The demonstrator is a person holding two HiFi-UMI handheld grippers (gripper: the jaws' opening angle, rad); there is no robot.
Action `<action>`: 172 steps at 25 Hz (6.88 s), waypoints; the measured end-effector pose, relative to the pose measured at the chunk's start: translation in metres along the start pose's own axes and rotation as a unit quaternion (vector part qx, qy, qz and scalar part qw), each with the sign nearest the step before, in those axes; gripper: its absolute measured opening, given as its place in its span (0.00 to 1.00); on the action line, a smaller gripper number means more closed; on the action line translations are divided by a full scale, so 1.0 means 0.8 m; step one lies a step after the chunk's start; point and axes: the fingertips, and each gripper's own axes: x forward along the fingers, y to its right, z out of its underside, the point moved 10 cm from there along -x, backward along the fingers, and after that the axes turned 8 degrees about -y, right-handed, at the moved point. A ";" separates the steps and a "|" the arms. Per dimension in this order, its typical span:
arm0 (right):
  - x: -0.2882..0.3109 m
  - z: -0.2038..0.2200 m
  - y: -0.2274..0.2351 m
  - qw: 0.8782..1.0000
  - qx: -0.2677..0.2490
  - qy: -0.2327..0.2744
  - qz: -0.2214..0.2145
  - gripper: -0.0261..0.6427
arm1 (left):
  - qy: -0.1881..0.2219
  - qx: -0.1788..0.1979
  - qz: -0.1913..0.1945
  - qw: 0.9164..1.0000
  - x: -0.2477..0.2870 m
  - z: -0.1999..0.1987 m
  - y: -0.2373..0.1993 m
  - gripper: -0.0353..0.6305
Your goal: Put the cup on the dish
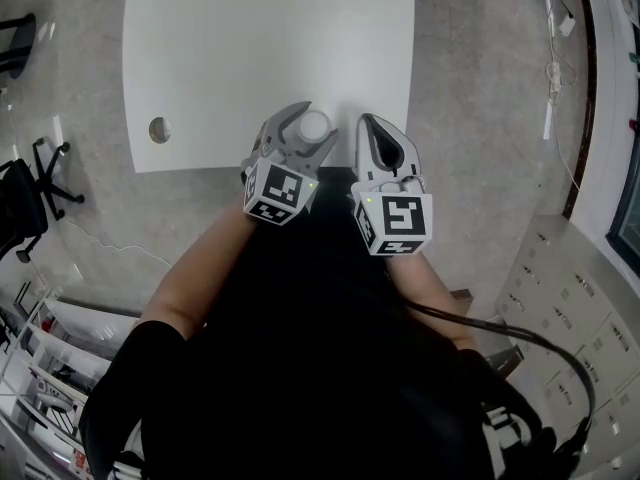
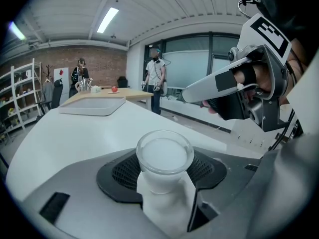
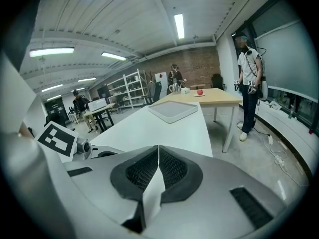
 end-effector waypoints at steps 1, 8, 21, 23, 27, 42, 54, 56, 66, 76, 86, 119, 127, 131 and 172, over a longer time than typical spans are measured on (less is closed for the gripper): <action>-0.001 -0.001 0.001 1.000 -0.001 0.001 -0.001 0.06 | 0.000 -0.001 -0.004 1.000 -0.001 -0.001 0.000 0.47; -0.017 -0.024 0.008 0.999 -0.027 0.016 -0.018 0.06 | 0.008 -0.010 -0.018 1.000 -0.025 -0.033 0.003 0.46; -0.065 -0.070 -0.001 0.996 -0.062 0.059 -0.033 0.06 | 0.054 -0.004 -0.028 0.998 -0.093 -0.122 0.005 0.46; -0.075 -0.078 0.004 0.995 -0.065 0.071 -0.029 0.06 | 0.053 -0.005 -0.031 0.998 -0.101 -0.136 0.007 0.46; -0.094 -0.098 0.012 0.993 -0.074 0.091 -0.023 0.06 | 0.052 -0.017 -0.039 0.998 -0.121 -0.162 0.008 0.46; -0.143 -0.120 0.067 0.986 -0.101 0.129 -0.041 0.06 | 0.046 -0.012 -0.046 0.998 -0.135 -0.241 0.053 0.46; -0.139 -0.126 0.067 0.984 -0.097 0.134 -0.069 0.06 | 0.041 -0.019 -0.064 0.997 -0.138 -0.255 0.055 0.46; -0.135 -0.128 0.069 0.984 -0.095 0.135 -0.068 0.06 | 0.039 -0.014 -0.069 0.997 -0.135 -0.258 0.053 0.46; -0.116 -0.162 0.056 0.982 -0.094 0.151 -0.062 0.06 | 0.048 -0.002 -0.062 0.997 -0.148 -0.281 0.015 0.46; -0.087 -0.229 0.051 0.980 -0.094 0.171 -0.040 0.06 | 0.062 0.012 -0.075 0.995 -0.164 -0.313 -0.041 0.46; -0.046 -0.272 0.026 0.980 -0.105 0.163 -0.033 0.06 | 0.067 0.009 -0.071 0.995 -0.169 -0.318 -0.105 0.46; 0.058 -0.324 -0.001 0.986 -0.099 0.131 0.004 0.06 | 0.079 -0.005 -0.028 0.996 -0.125 -0.301 -0.232 0.46; 0.087 -0.342 0.036 0.987 -0.099 0.127 -0.016 0.06 | 0.077 -0.010 -0.044 0.996 -0.093 -0.322 -0.242 0.46; 0.110 -0.353 0.059 0.987 -0.096 0.125 -0.021 0.06 | 0.077 -0.011 -0.053 0.996 -0.073 -0.333 -0.250 0.46; 0.334 -0.332 0.190 0.994 -0.057 0.070 -0.061 0.06 | 0.055 -0.106 -0.132 0.984 0.192 -0.307 -0.470 0.46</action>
